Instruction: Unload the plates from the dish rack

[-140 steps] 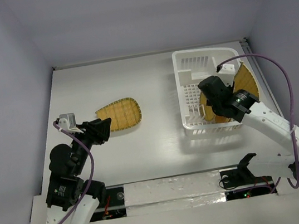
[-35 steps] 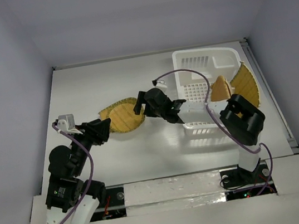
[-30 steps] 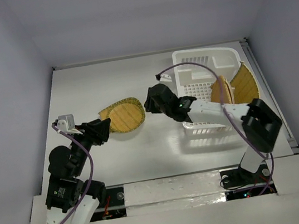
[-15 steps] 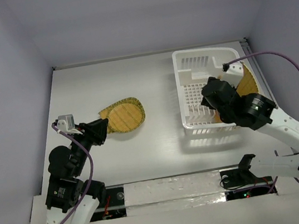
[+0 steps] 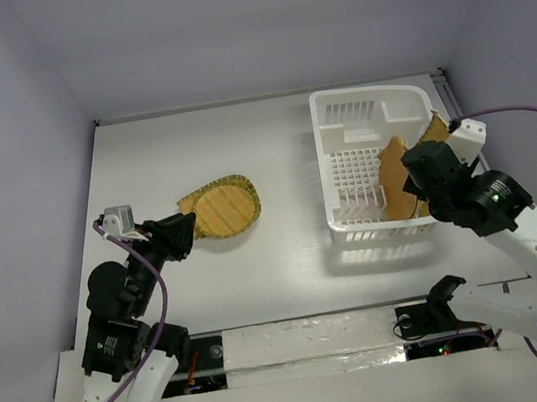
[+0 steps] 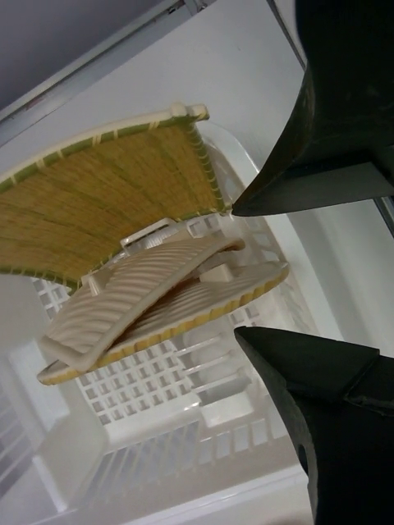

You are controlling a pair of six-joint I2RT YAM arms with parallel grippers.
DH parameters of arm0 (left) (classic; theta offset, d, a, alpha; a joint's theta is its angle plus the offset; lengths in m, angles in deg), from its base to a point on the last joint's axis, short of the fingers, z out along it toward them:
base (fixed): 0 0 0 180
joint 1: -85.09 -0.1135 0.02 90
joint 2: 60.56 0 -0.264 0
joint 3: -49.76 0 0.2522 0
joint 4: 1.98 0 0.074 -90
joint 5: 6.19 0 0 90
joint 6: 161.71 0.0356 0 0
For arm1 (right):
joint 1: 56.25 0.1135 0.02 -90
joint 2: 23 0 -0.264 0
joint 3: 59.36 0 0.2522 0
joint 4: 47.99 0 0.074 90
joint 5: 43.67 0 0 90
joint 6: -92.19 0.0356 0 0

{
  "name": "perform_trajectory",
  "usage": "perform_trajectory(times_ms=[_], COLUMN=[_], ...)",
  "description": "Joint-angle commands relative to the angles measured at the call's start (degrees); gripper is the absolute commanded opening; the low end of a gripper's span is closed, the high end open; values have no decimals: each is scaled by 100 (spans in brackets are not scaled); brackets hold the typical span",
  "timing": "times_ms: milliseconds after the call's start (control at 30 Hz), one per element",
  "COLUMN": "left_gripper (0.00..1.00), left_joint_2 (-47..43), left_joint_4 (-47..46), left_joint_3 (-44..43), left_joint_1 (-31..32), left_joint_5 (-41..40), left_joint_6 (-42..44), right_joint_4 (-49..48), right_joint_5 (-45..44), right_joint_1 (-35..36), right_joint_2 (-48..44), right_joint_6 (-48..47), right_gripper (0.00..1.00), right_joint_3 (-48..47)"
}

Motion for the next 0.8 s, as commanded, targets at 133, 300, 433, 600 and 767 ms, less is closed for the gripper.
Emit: perform_trajectory(times_ms=[133, 300, 433, 600, 767], left_gripper=[33, 33, 33, 33, 33], left_joint_2=[1, 10, 10, 19, 1], left_joint_4=[-201, -210, -210, -210, -210], left_joint_3=[-47, -38, -38, -38, -38], left_joint_1=[-35, -35, -35, -35, -35], left_joint_5=[-38, -38, -38, -38, -55], left_joint_6=[-27, -27, -27, -27, -27], right_joint_4=[-1241, -1575, -1558, -1698, -1760], right_joint_5=[541, 699, 576, 628, 523], right_joint_1=[-169, -222, -275, -327, -380], right_joint_2=[338, 619, 795, 944, 1217], right_joint_6=[-949, -1221, -1309, -1537, -1626], right_gripper=[58, 58, 57, 48, 44], right_joint_3=[365, 515, 463, 436, 436])
